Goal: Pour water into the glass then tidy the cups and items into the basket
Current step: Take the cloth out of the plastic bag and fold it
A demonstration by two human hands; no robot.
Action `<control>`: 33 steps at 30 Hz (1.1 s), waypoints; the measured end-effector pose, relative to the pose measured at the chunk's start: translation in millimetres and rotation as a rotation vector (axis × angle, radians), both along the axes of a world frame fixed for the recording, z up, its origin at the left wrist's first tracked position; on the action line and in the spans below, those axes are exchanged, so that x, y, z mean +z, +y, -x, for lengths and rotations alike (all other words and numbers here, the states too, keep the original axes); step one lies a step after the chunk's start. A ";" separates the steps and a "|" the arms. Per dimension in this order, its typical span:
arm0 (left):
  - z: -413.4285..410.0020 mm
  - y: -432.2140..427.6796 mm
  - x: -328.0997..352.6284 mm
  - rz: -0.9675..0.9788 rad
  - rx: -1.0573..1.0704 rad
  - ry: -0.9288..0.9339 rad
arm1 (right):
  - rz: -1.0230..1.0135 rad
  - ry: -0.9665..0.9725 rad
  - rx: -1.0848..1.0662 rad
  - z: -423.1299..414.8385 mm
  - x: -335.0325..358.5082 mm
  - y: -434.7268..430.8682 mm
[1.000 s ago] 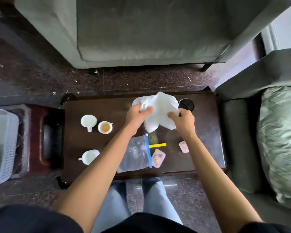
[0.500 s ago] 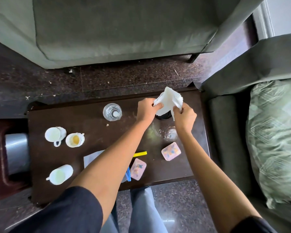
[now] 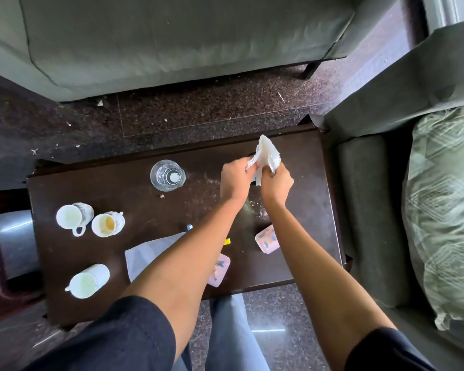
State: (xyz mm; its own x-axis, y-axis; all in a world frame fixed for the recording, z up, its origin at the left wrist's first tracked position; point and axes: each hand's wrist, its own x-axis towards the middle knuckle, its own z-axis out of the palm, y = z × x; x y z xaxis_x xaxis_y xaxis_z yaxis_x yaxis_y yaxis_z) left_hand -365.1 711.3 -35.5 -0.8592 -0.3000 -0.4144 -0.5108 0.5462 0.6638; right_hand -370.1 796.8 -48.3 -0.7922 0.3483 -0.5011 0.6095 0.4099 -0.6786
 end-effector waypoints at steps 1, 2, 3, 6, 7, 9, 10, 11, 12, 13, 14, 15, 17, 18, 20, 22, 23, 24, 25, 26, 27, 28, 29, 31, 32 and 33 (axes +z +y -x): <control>-1.8 1.0 -1.9 0.006 -0.017 0.007 | 0.008 -0.012 0.013 0.5 -1.7 -1.1; -2.9 1.8 -3.7 0.018 -0.033 0.020 | 0.018 -0.018 0.024 1.4 -2.8 -2.2; -3.4 2.3 -5.3 0.040 -0.046 0.033 | 0.030 -0.021 0.027 2.2 -3.3 -3.3; -3.5 2.4 -10.5 0.117 -0.069 0.084 | 0.057 -0.035 0.021 2.0 -5.2 -6.6; -3.8 2.6 -12.8 0.121 -0.066 0.078 | 0.058 -0.055 0.022 1.3 -6.4 -6.9; -4.8 3.5 -16.8 0.104 -0.052 0.019 | 0.047 -0.113 0.043 0.9 -7.4 -6.9; -5.1 3.9 -18.3 0.089 -0.043 -0.020 | 0.030 -0.138 0.076 1.6 -7.2 -6.9; -5.2 4.3 -19.7 0.071 -0.034 -0.059 | 0.001 -0.143 0.122 2.8 -5.6 -7.1; -5.3 4.5 -19.8 0.055 -0.027 -0.084 | -0.026 -0.136 0.163 3.7 -3.7 -6.9; -5.4 4.2 -19.4 0.048 -0.027 -0.095 | -0.036 -0.114 0.183 3.9 -2.0 -5.6; -5.8 3.4 -18.3 0.052 -0.034 -0.089 | -0.030 -0.087 0.180 3.0 0.6 -3.7; -6.6 2.4 -17.8 0.068 -0.046 -0.078 | -0.041 -0.060 0.177 0.9 2.0 -1.0; -8.8 -0.5 -17.0 0.139 -0.073 -0.062 | -0.159 -0.048 0.208 -3.5 0.9 5.2; -9.9 -1.7 -17.3 0.177 -0.083 -0.063 | -0.234 -0.061 0.237 -5.2 -1.5 7.9; -11.8 -2.8 -18.9 0.229 -0.111 -0.077 | -0.353 -0.089 0.296 -6.4 -4.7 10.8; -12.5 -2.4 -21.4 0.255 -0.152 -0.091 | -0.410 -0.108 0.344 -4.7 -5.8 11.8; -11.7 -1.7 -23.0 0.261 -0.174 -0.097 | -0.426 -0.116 0.362 -3.4 -6.2 12.1; -10.5 -0.7 -25.1 0.266 -0.196 -0.105 | -0.439 -0.120 0.381 -2.0 -7.0 12.4; -9.1 0.8 -27.1 0.269 -0.214 -0.118 | -0.449 -0.122 0.400 -0.4 -8.5 12.2; -7.5 2.6 -29.0 0.273 -0.228 -0.134 | -0.455 -0.125 0.416 1.0 -10.5 12.0; -5.9 4.4 -31.2 0.279 -0.238 -0.149 | -0.453 -0.131 0.434 1.8 -12.6 11.3; -4.4 5.8 -33.2 0.283 -0.245 -0.164 | -0.443 -0.142 0.457 2.3 -14.0 10.3; -3.3 7.4 -34.7 0.283 -0.250 -0.178 | -0.426 -0.156 0.487 2.7 -16.1 9.5; -0.7 9.9 -37.8 0.269 -0.252 -0.211 | -0.386 -0.187 0.545 2.8 -19.5 9.6; 0.4 10.7 -38.6 0.258 -0.251 -0.230 | -0.361 -0.197 0.564 2.8 -20.5 10.4; 1.3 11.1 -38.5 0.247 -0.246 -0.245 | -0.333 -0.196 0.571 2.7 -21.5 11.8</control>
